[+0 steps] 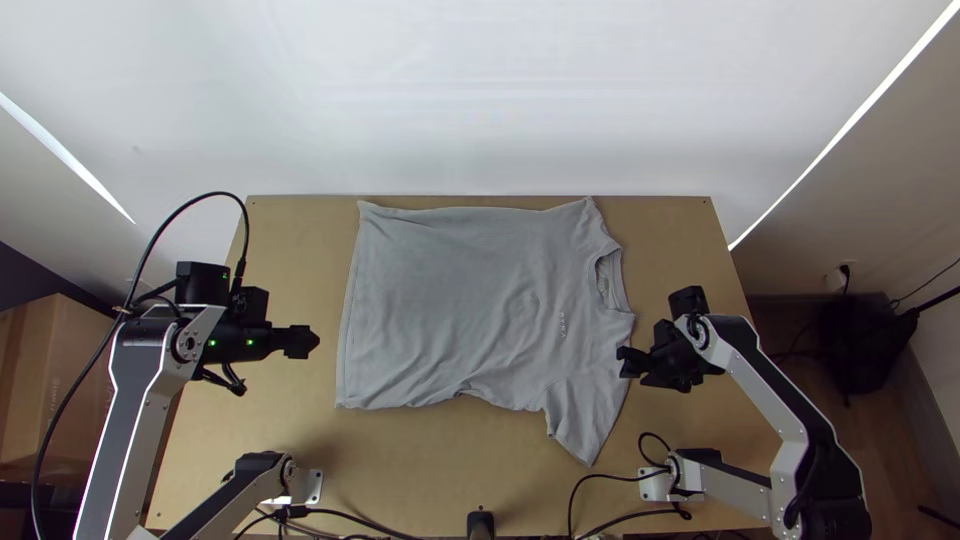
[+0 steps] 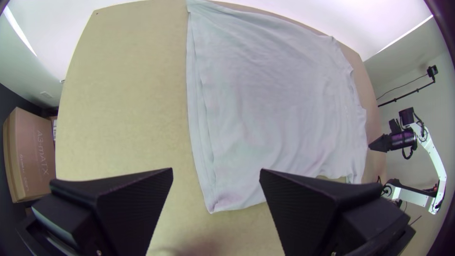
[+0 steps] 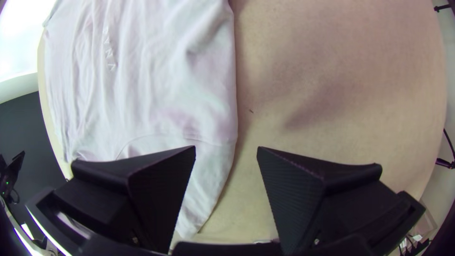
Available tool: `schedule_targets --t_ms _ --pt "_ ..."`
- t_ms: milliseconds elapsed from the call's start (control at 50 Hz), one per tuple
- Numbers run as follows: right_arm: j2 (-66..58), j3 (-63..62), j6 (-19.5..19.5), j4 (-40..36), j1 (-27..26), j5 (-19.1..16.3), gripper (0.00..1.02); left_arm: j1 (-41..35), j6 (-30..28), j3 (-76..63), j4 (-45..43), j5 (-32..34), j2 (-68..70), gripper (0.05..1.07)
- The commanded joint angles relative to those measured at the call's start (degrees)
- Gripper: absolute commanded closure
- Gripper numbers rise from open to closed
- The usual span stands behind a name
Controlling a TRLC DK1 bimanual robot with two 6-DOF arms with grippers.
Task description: Fold the t-shirt
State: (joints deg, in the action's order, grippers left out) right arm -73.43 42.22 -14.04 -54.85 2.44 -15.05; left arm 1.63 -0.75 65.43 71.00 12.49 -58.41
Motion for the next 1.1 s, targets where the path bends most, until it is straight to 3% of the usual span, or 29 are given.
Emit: schedule_targets --t_ms 0,60,240,300,460,600,820,1080 --pt "-2.6 -1.9 1.4 1.3 -0.2 -0.6 0.58 0.5 -1.1 -1.6 0.3 0.4 0.9 0.14" --pt "-2.8 -2.5 1.7 3.3 -0.2 -0.6 0.76 0.5 -2.2 -2.0 1.2 0.3 1.0 0.14" --pt "-5.8 -3.8 2.7 4.0 -0.6 -0.6 0.79 3.4 -12.3 -4.9 7.0 -0.3 0.9 0.14" --pt "-5.1 -4.4 3.6 5.5 -0.8 -0.5 1.00 4.0 -16.4 -5.8 9.9 -0.5 0.8 0.14" --pt "-1.8 -5.3 3.9 5.8 -0.5 -0.5 1.00 4.5 -21.2 -10.0 12.1 -2.6 0.1 0.14" --pt "-0.3 -5.2 3.8 5.1 -0.6 -0.5 1.00 -0.1 -22.2 -17.5 13.3 -6.9 0.4 0.14" --pt "1.4 -4.7 3.5 4.9 0.1 -0.5 1.00 -11.5 -15.9 -22.1 6.8 -5.3 -3.7 0.14" --pt "2.2 -3.6 3.0 4.8 0.6 -0.4 1.00 -13.9 -12.2 -22.7 -5.0 -4.5 -13.1 0.17"
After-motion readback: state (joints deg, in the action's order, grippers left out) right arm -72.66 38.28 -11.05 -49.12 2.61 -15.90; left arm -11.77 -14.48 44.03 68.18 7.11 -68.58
